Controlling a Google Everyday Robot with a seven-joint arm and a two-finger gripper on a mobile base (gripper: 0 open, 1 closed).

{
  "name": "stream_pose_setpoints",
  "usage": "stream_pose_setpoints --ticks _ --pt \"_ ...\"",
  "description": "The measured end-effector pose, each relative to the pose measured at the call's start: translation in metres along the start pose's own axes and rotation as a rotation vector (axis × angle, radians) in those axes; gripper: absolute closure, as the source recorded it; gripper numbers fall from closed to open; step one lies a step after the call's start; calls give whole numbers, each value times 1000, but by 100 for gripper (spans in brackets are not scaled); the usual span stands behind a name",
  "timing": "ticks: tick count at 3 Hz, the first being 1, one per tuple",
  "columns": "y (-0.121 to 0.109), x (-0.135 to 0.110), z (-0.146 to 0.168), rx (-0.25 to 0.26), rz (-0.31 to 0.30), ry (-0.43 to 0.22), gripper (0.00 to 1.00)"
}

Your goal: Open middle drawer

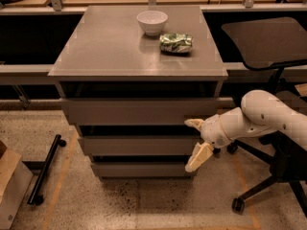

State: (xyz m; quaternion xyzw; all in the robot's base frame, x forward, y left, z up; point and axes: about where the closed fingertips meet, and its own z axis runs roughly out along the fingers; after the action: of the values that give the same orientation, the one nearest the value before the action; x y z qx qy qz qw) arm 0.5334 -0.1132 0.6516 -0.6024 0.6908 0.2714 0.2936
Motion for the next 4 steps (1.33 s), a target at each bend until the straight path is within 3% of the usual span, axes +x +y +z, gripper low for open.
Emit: stream_pose_setpoints --ticks 1,2,4 --pt "-2 2 -3 2 10 3 0" --pt "-4 9 11 -31 1 -6 0" --pt "-19 43 43 -52 29 -37 0"
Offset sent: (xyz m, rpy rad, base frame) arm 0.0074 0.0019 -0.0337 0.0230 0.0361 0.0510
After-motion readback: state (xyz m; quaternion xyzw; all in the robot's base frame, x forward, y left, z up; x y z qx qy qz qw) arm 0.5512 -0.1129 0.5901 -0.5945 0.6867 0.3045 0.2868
